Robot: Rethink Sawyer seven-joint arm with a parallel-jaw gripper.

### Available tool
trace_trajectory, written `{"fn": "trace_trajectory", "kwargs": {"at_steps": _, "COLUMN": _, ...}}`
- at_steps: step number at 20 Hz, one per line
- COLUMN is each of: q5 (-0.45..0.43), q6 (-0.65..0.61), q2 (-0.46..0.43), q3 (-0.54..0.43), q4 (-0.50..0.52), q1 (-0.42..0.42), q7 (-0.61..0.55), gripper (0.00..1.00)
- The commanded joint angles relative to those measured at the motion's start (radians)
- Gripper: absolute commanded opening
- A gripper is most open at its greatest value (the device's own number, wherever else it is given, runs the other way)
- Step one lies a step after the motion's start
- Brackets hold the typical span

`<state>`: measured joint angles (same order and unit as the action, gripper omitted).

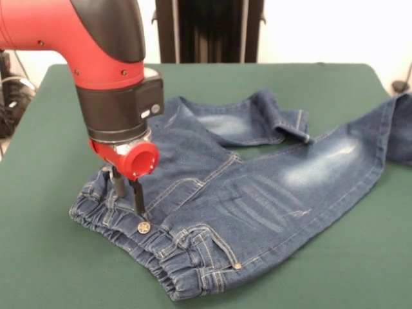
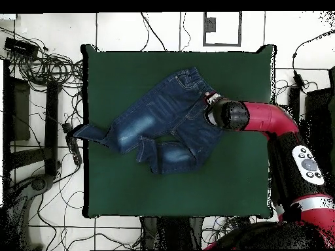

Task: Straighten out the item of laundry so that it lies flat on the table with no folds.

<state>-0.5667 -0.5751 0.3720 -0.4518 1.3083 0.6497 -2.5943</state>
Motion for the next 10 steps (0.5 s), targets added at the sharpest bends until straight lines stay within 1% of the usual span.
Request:
{"fn": "trace_trajectory", "kwargs": {"at_steps": 1, "q5": -0.080, "q6": -0.024, "q2": -0.066, "q3": -0.073, "q4": -0.063, "q1": -0.022, "q7": 0.319, "gripper": 1.00}}
{"fn": "trace_trajectory", "kwargs": {"at_steps": 10, "q5": -0.102, "q6": 0.034, "q2": -0.127, "q3": -0.046, "q4": -0.117, "q1": -0.056, "q7": 0.264, "gripper": 1.00}}
